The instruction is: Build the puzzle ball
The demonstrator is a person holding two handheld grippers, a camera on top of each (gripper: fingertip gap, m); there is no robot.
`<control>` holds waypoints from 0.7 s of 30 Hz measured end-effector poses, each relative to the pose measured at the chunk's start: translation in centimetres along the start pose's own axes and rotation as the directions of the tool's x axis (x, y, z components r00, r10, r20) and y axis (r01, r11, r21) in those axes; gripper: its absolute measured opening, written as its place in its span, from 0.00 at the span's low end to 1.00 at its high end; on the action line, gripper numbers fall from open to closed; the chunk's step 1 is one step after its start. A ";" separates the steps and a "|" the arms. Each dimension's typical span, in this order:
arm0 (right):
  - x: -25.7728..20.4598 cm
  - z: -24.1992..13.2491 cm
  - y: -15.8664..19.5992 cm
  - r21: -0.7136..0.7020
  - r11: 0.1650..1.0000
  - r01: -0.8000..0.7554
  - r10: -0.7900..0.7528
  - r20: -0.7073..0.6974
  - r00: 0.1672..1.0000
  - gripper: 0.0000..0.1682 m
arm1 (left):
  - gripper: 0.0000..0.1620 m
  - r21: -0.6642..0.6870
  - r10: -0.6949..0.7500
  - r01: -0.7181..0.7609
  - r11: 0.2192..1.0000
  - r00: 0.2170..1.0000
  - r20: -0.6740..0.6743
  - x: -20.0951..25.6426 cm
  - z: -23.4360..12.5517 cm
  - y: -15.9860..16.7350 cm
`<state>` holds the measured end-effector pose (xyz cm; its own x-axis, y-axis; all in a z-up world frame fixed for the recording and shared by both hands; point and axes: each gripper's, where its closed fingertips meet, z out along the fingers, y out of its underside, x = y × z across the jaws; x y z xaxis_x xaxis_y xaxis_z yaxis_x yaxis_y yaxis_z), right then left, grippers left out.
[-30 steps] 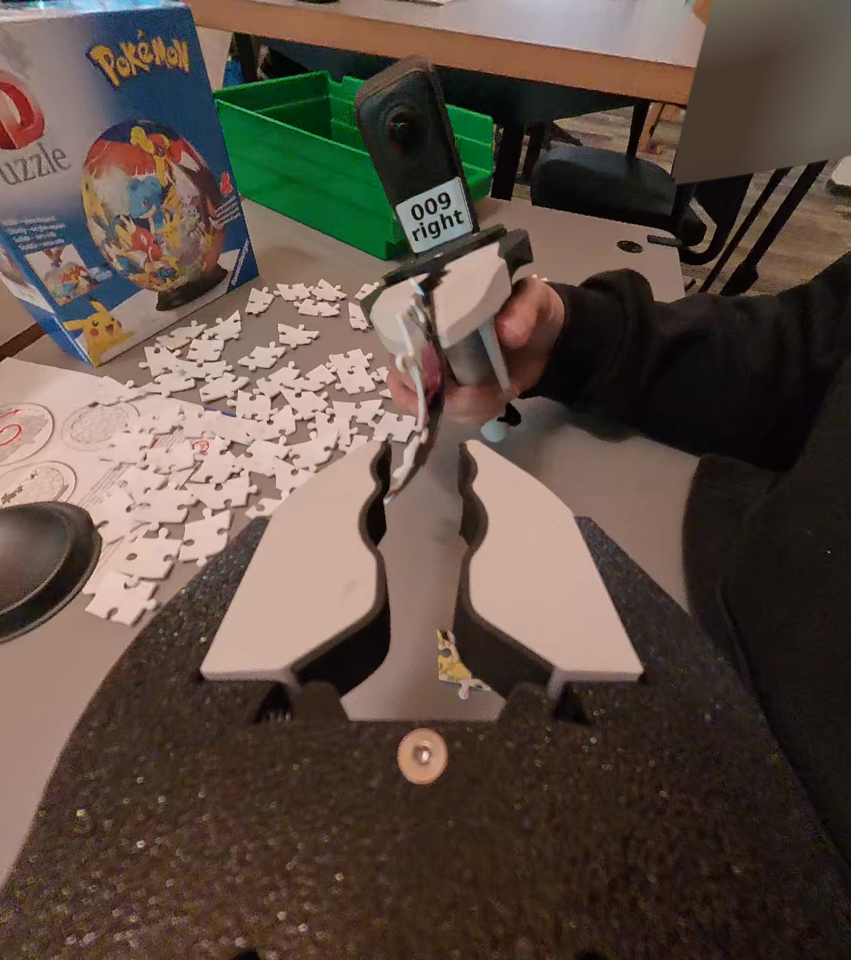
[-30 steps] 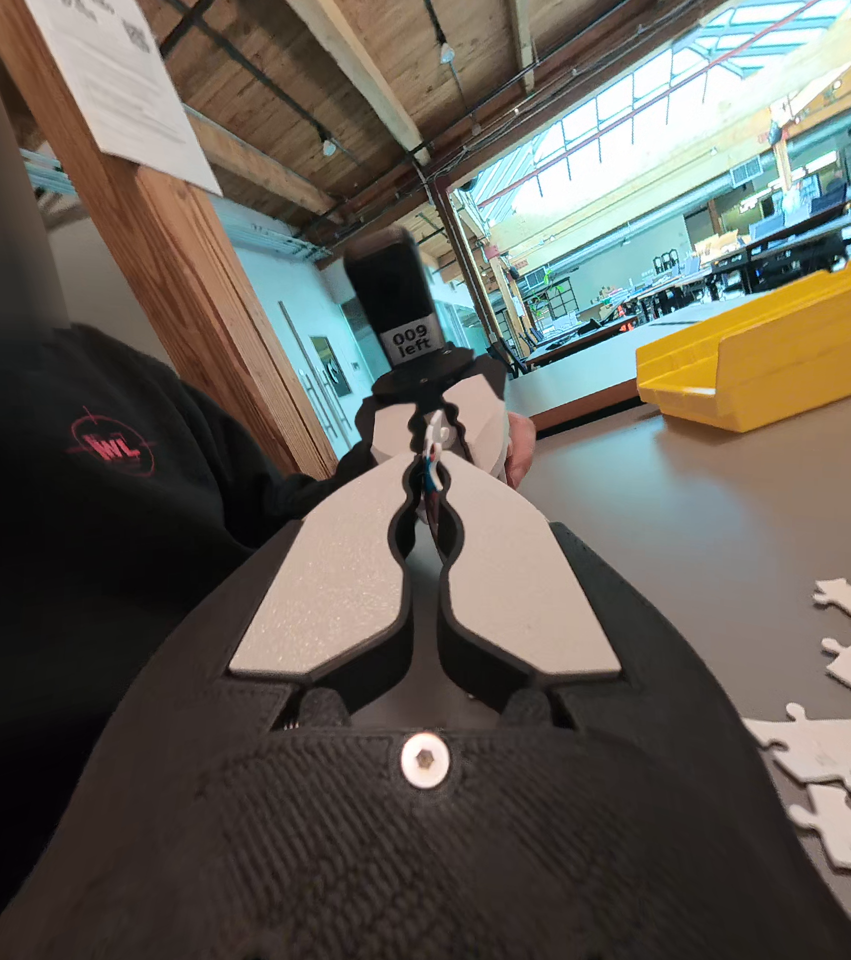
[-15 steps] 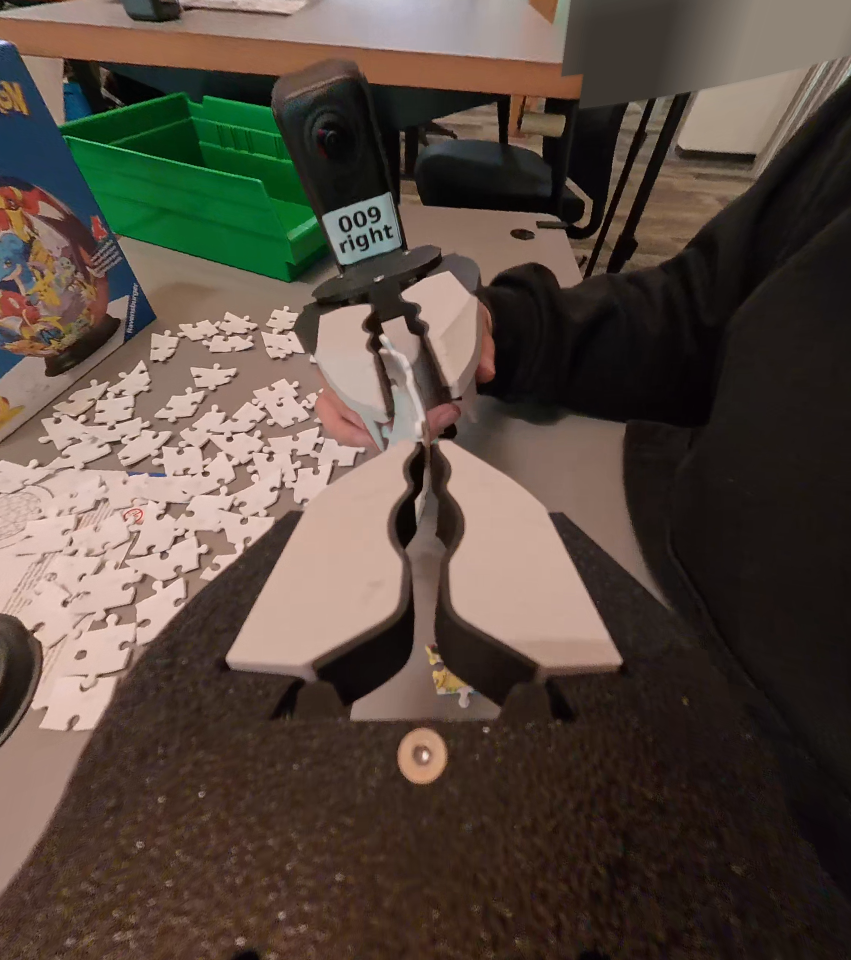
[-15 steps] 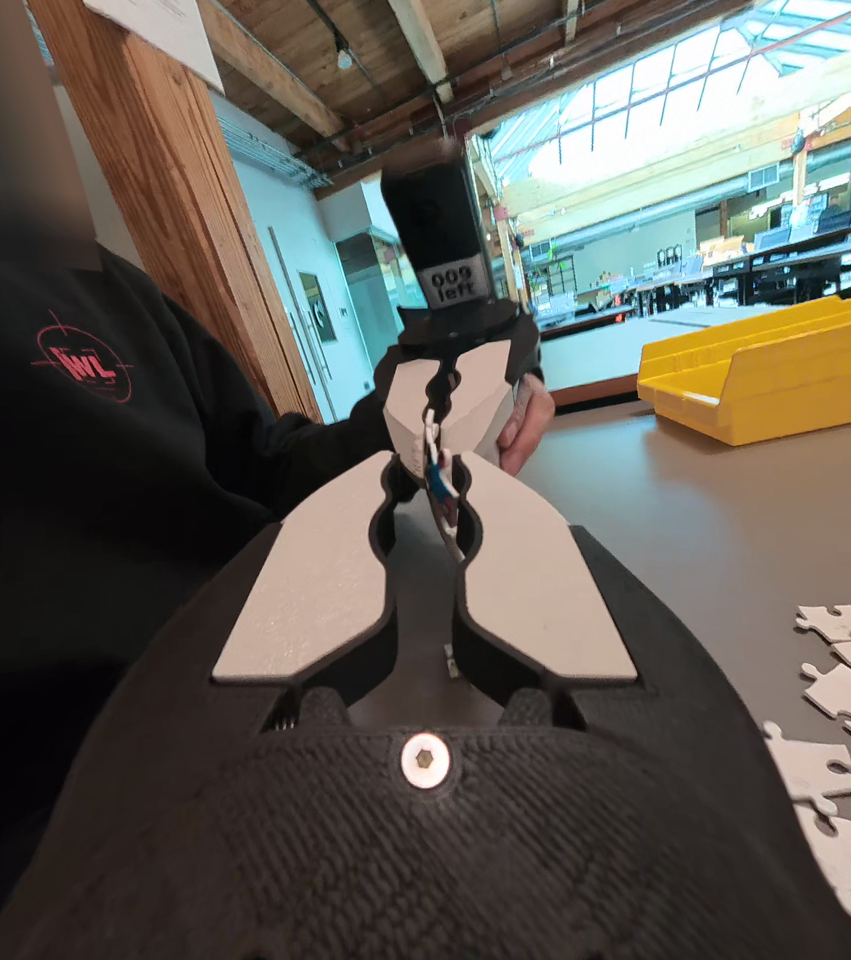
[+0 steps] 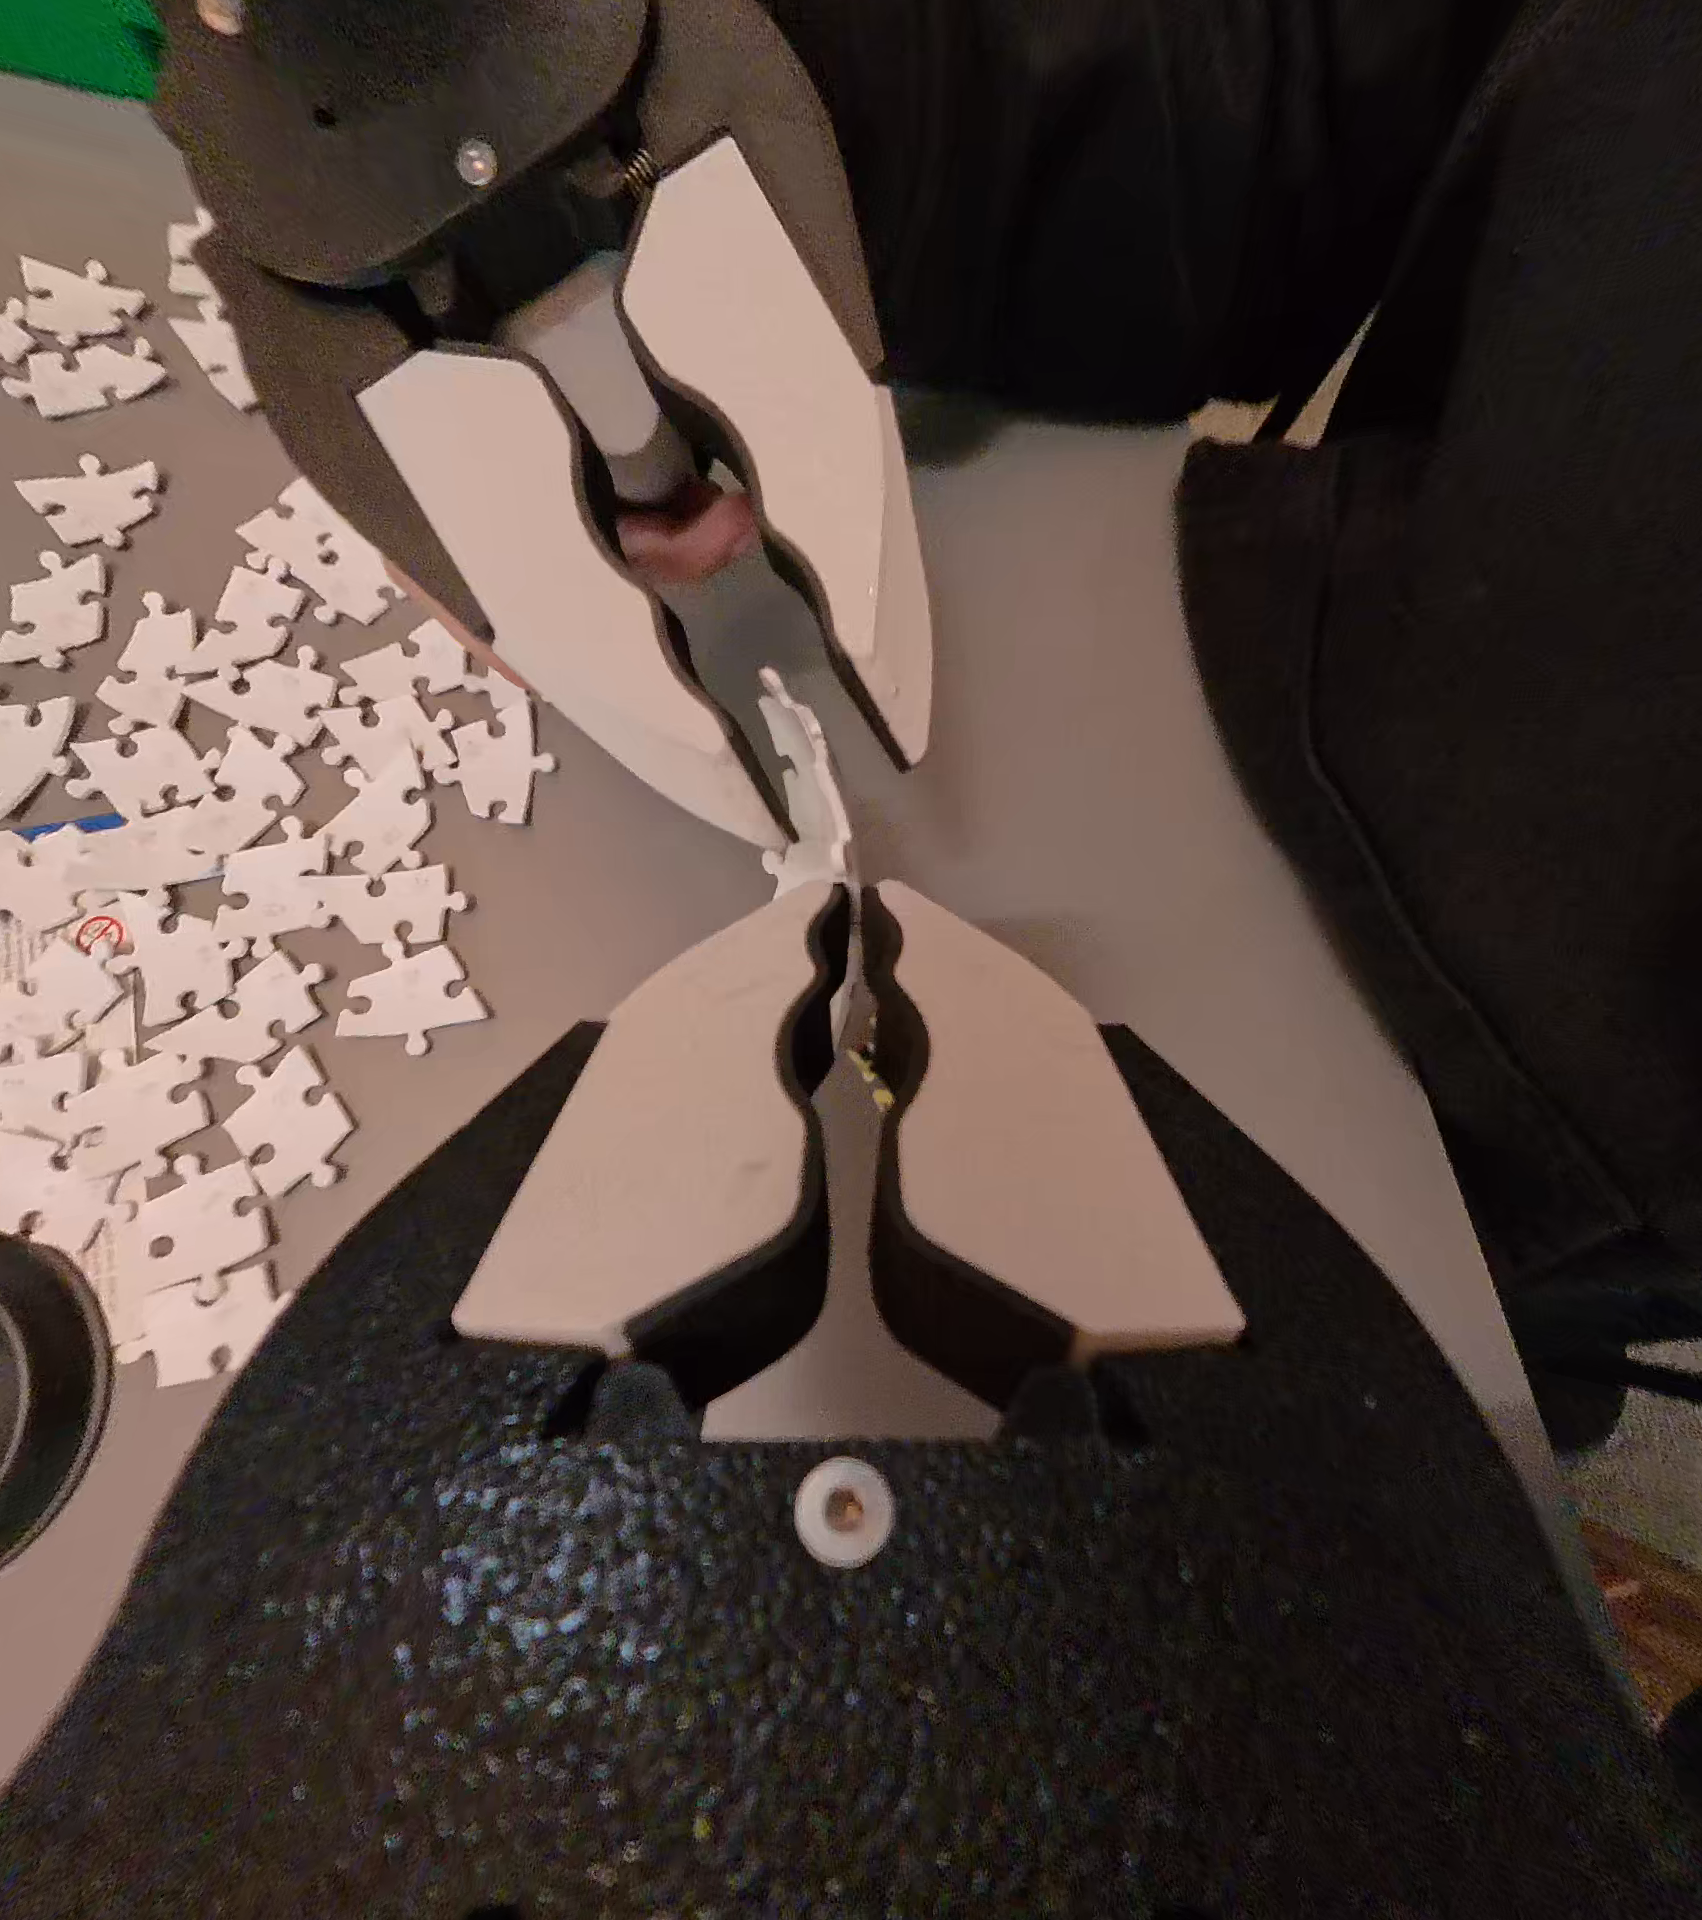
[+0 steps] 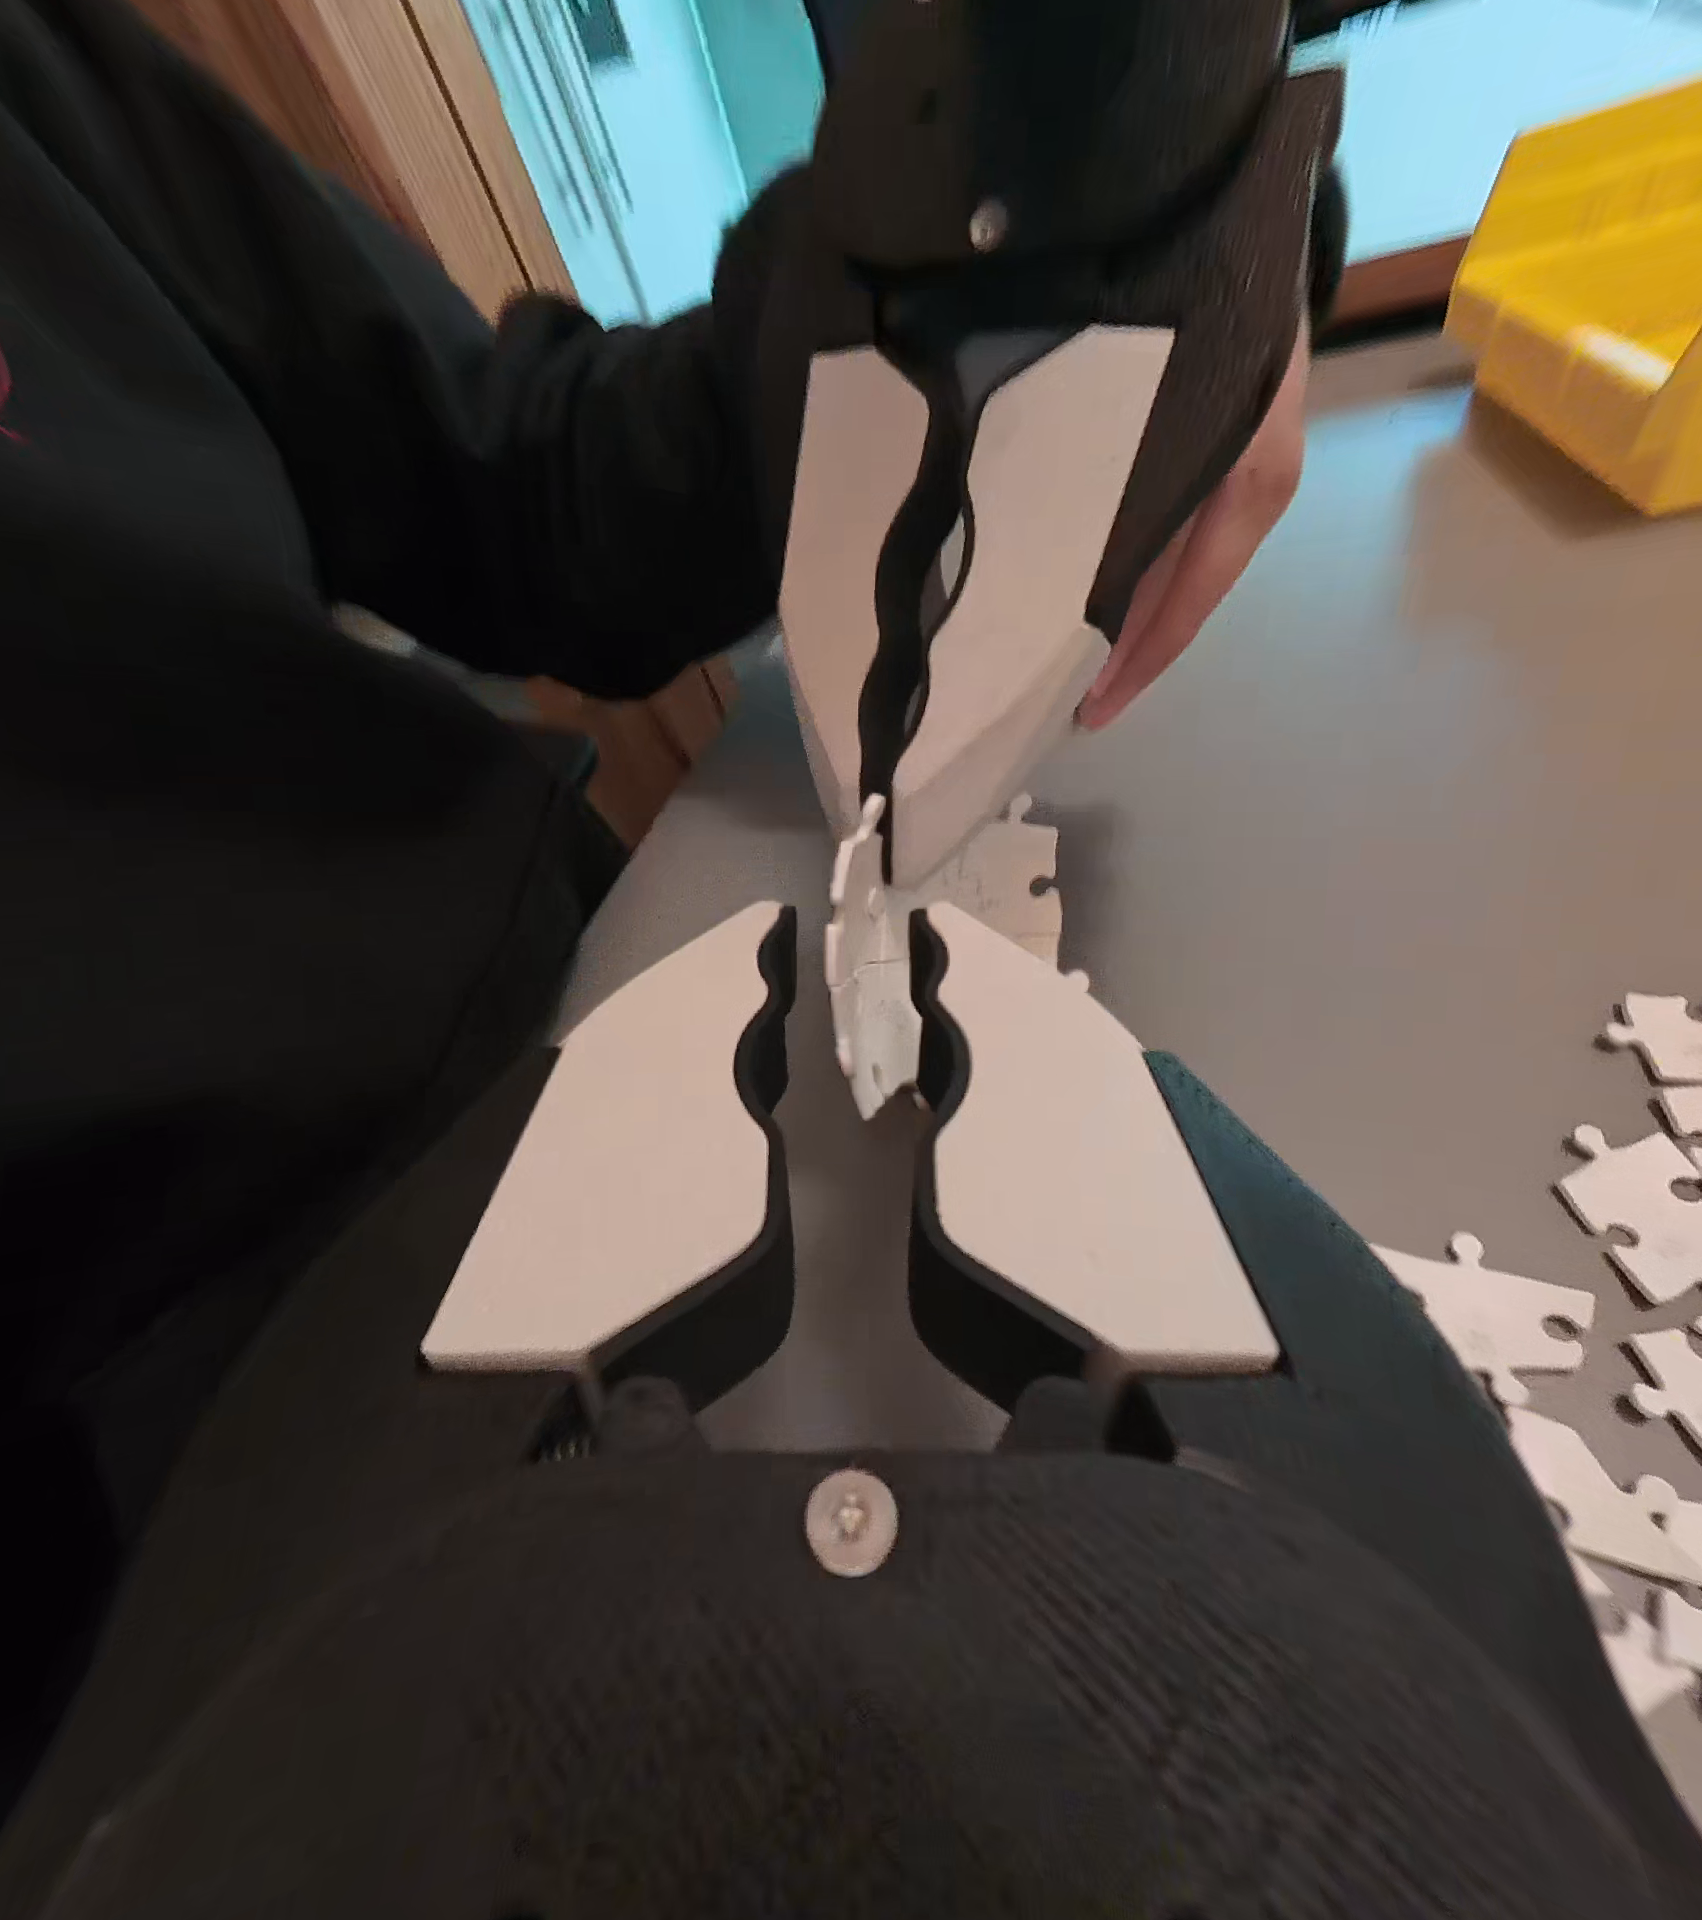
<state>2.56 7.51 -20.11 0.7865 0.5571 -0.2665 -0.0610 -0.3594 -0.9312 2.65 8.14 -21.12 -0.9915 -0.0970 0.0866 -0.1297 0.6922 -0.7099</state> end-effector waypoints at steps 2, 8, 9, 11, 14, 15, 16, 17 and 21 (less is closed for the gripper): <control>0.5 0.2 0.6 -0.096 0.995 0.007 -0.009 -0.019 1.000 0.12 | 0.01 -0.038 0.018 -0.018 0.999 1.000 0.000 -0.2 0.0 0.0; 0.8 0.4 0.9 -0.236 0.968 0.088 -0.098 -0.027 0.995 0.04 | 0.01 -0.104 0.038 -0.035 0.994 0.999 0.028 -0.7 -0.3 0.2; 0.9 0.4 0.9 -0.247 0.964 0.100 -0.113 -0.038 0.993 0.04 | 0.01 -0.108 0.040 -0.036 0.993 0.999 0.034 -0.8 -0.3 0.2; 1.2 0.4 0.7 -0.255 0.960 0.116 -0.133 -0.050 0.990 0.03 | 0.01 -0.113 0.046 -0.040 0.993 0.998 0.053 -1.0 -0.5 0.3; 1.9 0.2 0.3 -0.267 0.951 0.156 -0.186 -0.092 0.978 0.02 | 0.01 -0.109 0.042 -0.033 0.993 0.995 0.086 -1.3 -0.8 0.2; 2.2 0.1 0.2 -0.271 0.948 0.166 -0.201 -0.109 0.974 0.02 | 0.01 -0.107 0.038 -0.027 0.994 0.994 0.107 -1.6 -0.9 0.3; 2.5 0.1 0.0 -0.272 0.946 0.177 -0.218 -0.131 0.967 0.02 | 0.01 -0.102 0.032 -0.019 0.995 0.991 0.133 -1.9 -1.1 0.3; 2.8 0.0 -0.2 -0.268 0.945 0.189 -0.236 -0.155 0.959 0.02 | 0.01 -0.088 0.022 -0.008 0.996 0.986 0.167 -2.3 -1.3 0.2; 3.8 -0.6 -0.6 -0.261 0.938 0.229 -0.294 -0.246 0.924 0.02 | 0.20 0.009 -0.061 0.061 0.998 0.952 0.300 -3.0 -2.5 0.3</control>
<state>5.95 9.34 -20.41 0.8955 0.4362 0.0884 0.2832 -0.4054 -0.8692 5.58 10.43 -19.85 -0.9332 -0.3494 -0.0840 -0.1900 0.6782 -0.7098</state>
